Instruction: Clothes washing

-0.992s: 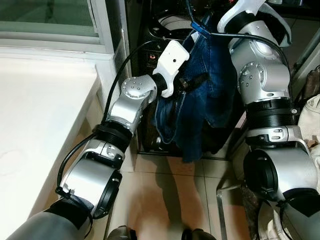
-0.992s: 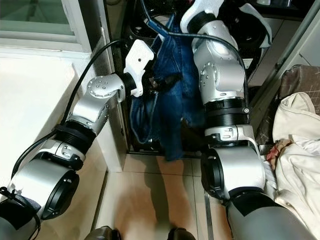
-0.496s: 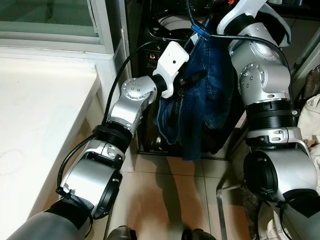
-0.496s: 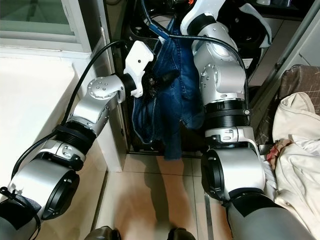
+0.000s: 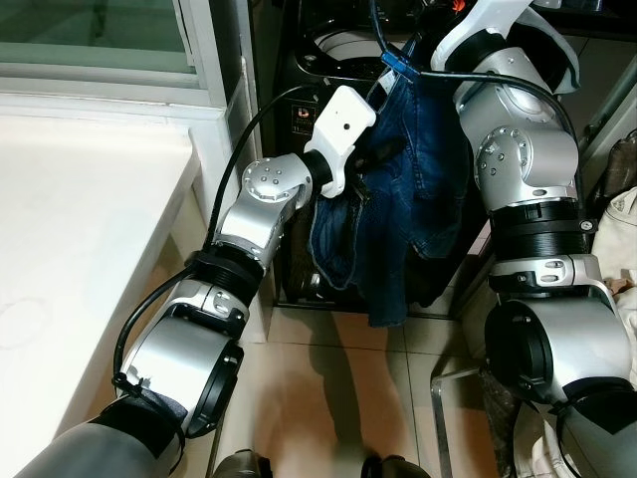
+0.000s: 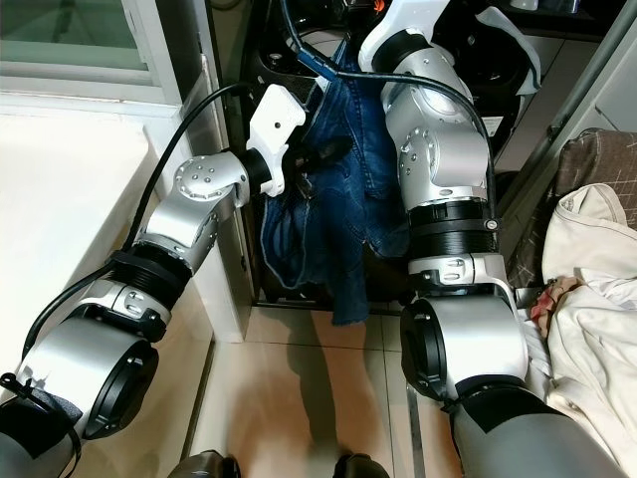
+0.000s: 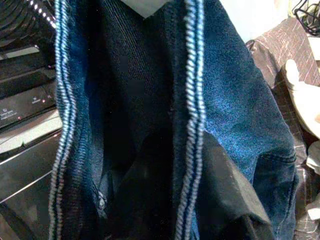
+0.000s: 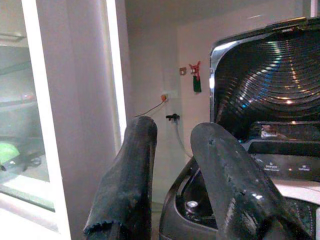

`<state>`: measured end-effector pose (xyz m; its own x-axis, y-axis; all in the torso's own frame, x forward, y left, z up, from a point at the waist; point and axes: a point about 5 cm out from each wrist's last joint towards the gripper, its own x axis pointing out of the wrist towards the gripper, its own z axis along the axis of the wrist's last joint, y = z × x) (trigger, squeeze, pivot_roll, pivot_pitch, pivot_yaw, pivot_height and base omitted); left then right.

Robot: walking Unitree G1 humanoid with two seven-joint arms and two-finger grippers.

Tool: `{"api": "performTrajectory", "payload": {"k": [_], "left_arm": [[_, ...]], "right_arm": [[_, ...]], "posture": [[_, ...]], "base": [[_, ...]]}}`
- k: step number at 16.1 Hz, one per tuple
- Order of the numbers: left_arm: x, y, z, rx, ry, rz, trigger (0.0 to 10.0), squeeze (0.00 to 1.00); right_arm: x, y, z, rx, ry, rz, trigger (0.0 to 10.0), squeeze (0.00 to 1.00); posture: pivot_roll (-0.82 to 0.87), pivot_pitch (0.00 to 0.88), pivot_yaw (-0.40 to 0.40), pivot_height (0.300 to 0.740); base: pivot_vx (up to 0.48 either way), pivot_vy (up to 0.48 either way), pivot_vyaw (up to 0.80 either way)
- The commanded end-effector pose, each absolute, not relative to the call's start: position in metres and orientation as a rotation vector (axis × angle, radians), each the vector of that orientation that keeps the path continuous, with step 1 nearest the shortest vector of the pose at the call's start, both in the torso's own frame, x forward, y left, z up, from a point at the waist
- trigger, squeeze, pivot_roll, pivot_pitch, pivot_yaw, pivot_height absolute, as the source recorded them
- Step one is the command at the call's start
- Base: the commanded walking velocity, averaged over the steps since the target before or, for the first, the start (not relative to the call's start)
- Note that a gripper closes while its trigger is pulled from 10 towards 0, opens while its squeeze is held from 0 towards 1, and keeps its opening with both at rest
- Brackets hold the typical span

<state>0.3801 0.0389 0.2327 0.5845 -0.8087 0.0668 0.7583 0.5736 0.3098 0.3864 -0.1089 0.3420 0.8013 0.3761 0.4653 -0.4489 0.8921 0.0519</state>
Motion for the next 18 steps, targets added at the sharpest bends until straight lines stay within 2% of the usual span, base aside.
{"api": "performTrajectory", "payload": {"k": [1, 7, 10, 12, 18], "left_arm": [[0.379, 0.037, 0.229, 0.267, -0.206, -0.935, 0.0, 0.00], [0.378, 0.038, 0.228, 0.204, -0.206, -0.943, 0.0, 0.00], [0.380, 0.038, 0.234, 0.096, -0.217, -0.916, 0.0, 0.00], [0.382, 0.041, 0.236, 0.008, -0.221, -0.862, 0.0, 0.00], [0.392, 0.052, 0.230, -0.075, -0.179, -0.671, 0.0, 0.00]], "right_arm": [[0.383, -0.109, 0.348, 0.171, -0.495, 0.455, 10.0, 0.00], [0.386, -0.114, 0.338, 0.161, -0.462, 0.407, 10.0, 0.00], [0.387, -0.114, 0.336, 0.172, -0.457, 0.395, 10.0, 0.00], [0.387, -0.114, 0.334, 0.178, -0.454, 0.385, 10.0, 0.00], [0.388, -0.112, 0.330, 0.182, -0.441, 0.367, 10.0, 0.00]], "posture": [[-0.08, 0.000, -0.011, 0.740], [-0.08, 0.000, -0.012, 0.740], [-0.08, 0.000, -0.008, 0.740], [-0.08, 0.000, -0.008, 0.740], [-0.08, 0.000, -0.008, 0.740]], "base": [[0.000, 0.000, 0.00], [0.000, 0.000, 0.00], [0.000, 0.000, 0.00], [0.000, 0.000, 0.00], [0.000, 0.000, 0.00]]}}
